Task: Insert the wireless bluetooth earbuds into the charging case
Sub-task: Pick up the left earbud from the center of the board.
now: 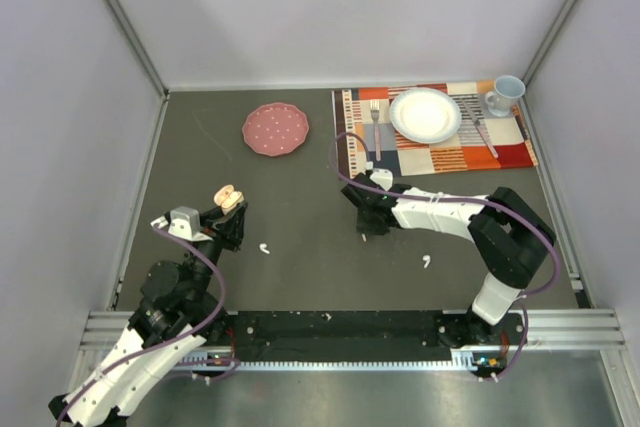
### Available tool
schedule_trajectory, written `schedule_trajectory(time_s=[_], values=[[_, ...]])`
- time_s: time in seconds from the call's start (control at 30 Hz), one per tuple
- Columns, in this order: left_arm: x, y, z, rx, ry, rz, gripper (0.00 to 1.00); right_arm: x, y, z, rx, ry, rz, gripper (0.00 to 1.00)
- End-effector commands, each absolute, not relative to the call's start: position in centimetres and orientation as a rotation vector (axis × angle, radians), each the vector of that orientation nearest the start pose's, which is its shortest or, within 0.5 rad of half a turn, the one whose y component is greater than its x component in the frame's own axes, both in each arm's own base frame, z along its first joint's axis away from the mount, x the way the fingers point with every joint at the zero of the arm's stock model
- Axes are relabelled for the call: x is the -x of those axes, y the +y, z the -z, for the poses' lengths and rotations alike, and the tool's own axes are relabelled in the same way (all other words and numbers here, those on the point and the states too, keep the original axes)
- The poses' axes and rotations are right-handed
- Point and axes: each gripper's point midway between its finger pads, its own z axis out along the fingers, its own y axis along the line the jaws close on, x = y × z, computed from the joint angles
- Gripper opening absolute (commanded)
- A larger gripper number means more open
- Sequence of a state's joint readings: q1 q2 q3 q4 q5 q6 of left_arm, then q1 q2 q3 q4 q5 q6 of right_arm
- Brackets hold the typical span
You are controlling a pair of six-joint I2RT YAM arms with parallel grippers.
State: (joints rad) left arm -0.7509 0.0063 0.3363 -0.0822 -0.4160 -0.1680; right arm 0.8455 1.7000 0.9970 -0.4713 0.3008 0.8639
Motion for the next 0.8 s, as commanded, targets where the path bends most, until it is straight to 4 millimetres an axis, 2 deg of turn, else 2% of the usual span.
schedule_trajectory(time_s=[0.0,0.07,0.17,0.3,0.33,0.4,0.43,0.53,0.57,0.63,0.67,0.77], values=[[-19.4,-9.6,-28.2,-0.017,1.313,0.539,0.00,-25.1,24.8,-1.9,-0.090,2.654,-0.100,0.22],[-19.4,-9.6,-28.3,-0.019,1.312,0.541,0.00,-25.1,24.9,-2.0,-0.088,2.655,-0.105,0.20],[-19.3,-9.7,-28.2,-0.025,1.312,0.544,0.00,-25.1,25.0,-2.3,-0.078,2.647,-0.110,0.12],[-19.0,-10.3,-28.7,-0.064,1.292,0.562,0.00,-25.5,25.6,-3.8,-0.022,2.598,-0.168,0.02],[-18.9,-10.5,-28.8,-0.080,1.285,0.568,0.00,-25.9,26.0,-5.2,-0.022,2.552,-0.207,0.00],[-19.0,-11.4,-29.0,-0.124,1.277,0.586,0.00,-25.9,26.3,-6.6,0.011,2.504,-0.262,0.00],[-19.0,-11.7,-29.0,-0.135,1.272,0.591,0.00,-26.2,27.0,-8.8,0.010,2.437,-0.335,0.00],[-18.8,-12.5,-29.4,-0.170,1.253,0.618,0.00,-26.2,27.4,-11.6,0.027,2.340,-0.420,0.00],[-18.9,-12.9,-29.3,-0.181,1.258,0.624,0.00,-26.2,27.8,-14.3,0.021,2.266,-0.498,0.00],[-18.9,-13.1,-29.8,-0.183,1.240,0.635,0.00,-26.1,27.8,-16.5,0.021,2.190,-0.553,0.00],[-19.1,-13.4,-29.8,-0.190,1.239,0.640,0.00,-25.9,28.3,-19.6,0.014,2.093,-0.647,0.00],[-19.0,-14.4,-30.5,-0.214,1.205,0.679,0.00,-24.8,28.8,-24.2,0.052,1.915,-0.760,0.00]])
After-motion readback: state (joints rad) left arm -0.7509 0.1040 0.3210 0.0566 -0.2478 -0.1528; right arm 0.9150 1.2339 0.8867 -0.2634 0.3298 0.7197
